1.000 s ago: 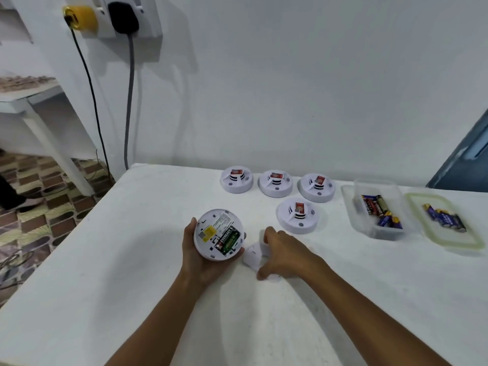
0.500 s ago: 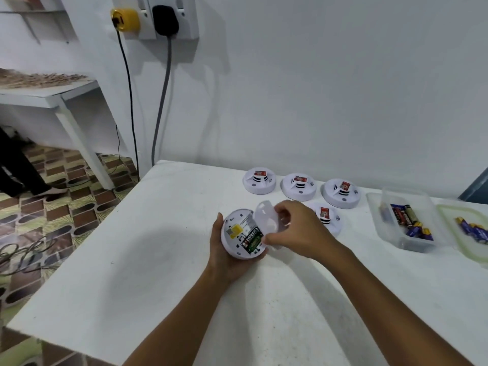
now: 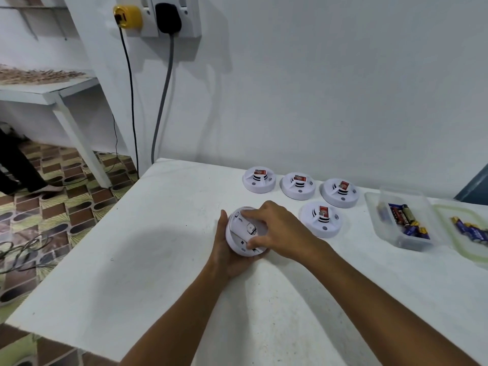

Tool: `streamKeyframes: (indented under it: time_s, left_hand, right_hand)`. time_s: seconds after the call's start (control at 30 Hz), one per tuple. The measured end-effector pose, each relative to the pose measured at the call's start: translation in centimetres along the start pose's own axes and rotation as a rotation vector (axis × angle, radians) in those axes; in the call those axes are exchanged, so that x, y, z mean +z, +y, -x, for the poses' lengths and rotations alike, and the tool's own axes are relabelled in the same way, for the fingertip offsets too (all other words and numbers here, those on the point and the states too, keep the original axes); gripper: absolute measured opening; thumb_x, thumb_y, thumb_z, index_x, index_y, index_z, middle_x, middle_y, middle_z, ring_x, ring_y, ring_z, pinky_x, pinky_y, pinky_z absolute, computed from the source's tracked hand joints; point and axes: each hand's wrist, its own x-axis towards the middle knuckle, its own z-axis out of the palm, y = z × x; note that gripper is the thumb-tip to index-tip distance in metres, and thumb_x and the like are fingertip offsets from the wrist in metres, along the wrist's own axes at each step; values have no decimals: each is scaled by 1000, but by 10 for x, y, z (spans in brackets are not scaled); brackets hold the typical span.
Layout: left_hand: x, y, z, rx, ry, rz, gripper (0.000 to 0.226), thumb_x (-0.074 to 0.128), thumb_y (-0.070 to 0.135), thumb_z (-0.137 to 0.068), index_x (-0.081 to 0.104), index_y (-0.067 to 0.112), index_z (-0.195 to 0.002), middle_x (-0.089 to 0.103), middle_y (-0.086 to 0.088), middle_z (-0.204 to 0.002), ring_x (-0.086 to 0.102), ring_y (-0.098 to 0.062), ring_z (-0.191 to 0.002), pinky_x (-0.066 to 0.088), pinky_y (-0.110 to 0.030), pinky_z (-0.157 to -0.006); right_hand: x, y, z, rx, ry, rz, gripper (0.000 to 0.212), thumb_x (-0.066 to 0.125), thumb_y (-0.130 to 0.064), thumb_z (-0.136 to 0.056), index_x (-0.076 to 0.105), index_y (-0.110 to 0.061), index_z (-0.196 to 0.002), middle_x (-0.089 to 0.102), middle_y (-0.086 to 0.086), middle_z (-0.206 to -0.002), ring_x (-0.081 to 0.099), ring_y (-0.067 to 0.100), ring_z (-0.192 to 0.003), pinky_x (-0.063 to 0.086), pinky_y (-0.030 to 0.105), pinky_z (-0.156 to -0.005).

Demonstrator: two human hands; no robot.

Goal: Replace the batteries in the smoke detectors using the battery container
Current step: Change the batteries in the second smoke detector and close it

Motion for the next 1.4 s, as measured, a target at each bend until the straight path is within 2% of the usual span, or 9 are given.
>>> streamKeyframes:
  time_s: [0.23, 0.4, 0.53, 0.73, 0.87, 1.07, 1.2, 1.3, 1.4]
  left_hand:
    - [3, 2, -3, -70, 22, 67, 76, 89, 51, -46, 70, 9, -106, 64, -18, -112, 61, -35, -105, 52, -49, -88]
    - [5, 2, -2, -58, 97, 62, 66, 56, 62, -72, 55, 12, -115, 69, -17, -104, 66, -33, -97, 57, -47, -79]
    - [3, 1, -3, -45, 41, 16, 87, 91, 47, -41, 60, 10, -114, 69, -19, -106, 70, -35, -90, 58, -50, -73]
    - [1, 0, -8, -54, -5, 9, 91, 97, 40, -30, 64, 6, -108, 71, -19, -98, 72, -33, -83, 59, -45, -64]
    - [-1, -2, -6, -59, -11, -2, 98, 93, 47, -40, 51, 10, -120, 69, -18, -110, 69, -34, -95, 57, -49, -75]
    - [7, -1, -1, -55, 22, -31, 104, 95, 46, -27, 54, 9, -116, 71, -19, -100, 72, -32, -85, 59, -44, -65]
    - [4, -1, 3, -80, -9, -76, 86, 88, 52, -54, 60, 7, -122, 63, -20, -122, 63, -34, -108, 53, -49, -90]
    - [24, 3, 1, -117, 133, -330, 76, 67, 64, -70, 58, 7, -120, 64, -18, -115, 66, -30, -100, 57, -43, -77]
    - [52, 7, -5, -99, 347, -779, 83, 56, 81, -64, 57, 20, -120, 66, -9, -116, 68, -27, -101, 58, -46, -75]
  right_hand:
    - [-3, 7, -9, -14, -93, -3, 64, 77, -37, -76, 55, -26, -134, 48, 3, -113, 50, 19, -103, 46, 38, -91]
    - [-4, 9, -13, -4, -95, -33, 65, 81, -37, -72, 58, -25, -132, 47, -7, -98, 47, 12, -95, 42, 25, -81]
    - [-5, 12, -14, 54, -23, -139, 62, 87, -31, -64, 66, -19, -122, 54, -22, -86, 52, 3, -80, 39, 14, -67]
    - [1, 18, -14, 156, 27, -232, 66, 91, -30, -56, 69, -17, -117, 66, -1, -94, 60, 11, -81, 44, 18, -66]
    - [-3, 16, -15, 185, 16, -247, 68, 92, -28, -56, 68, -14, -118, 61, -1, -86, 59, 14, -78, 43, 19, -66]
    - [0, 16, -6, 180, 22, -281, 67, 89, -26, -61, 65, -13, -123, 65, 0, -99, 60, 12, -86, 45, 16, -69]
    - [5, 18, 12, 176, 68, -357, 58, 81, -29, -72, 63, -14, -125, 66, 0, -120, 61, 9, -99, 47, 16, -80]
    - [13, 17, 27, 216, 72, -396, 57, 77, -42, -71, 64, -11, -118, 69, 4, -114, 65, 17, -100, 54, 36, -87]
    - [17, 20, 33, 270, 161, -518, 38, 78, -36, -69, 68, -17, -101, 73, -4, -93, 69, 13, -84, 58, 41, -79]
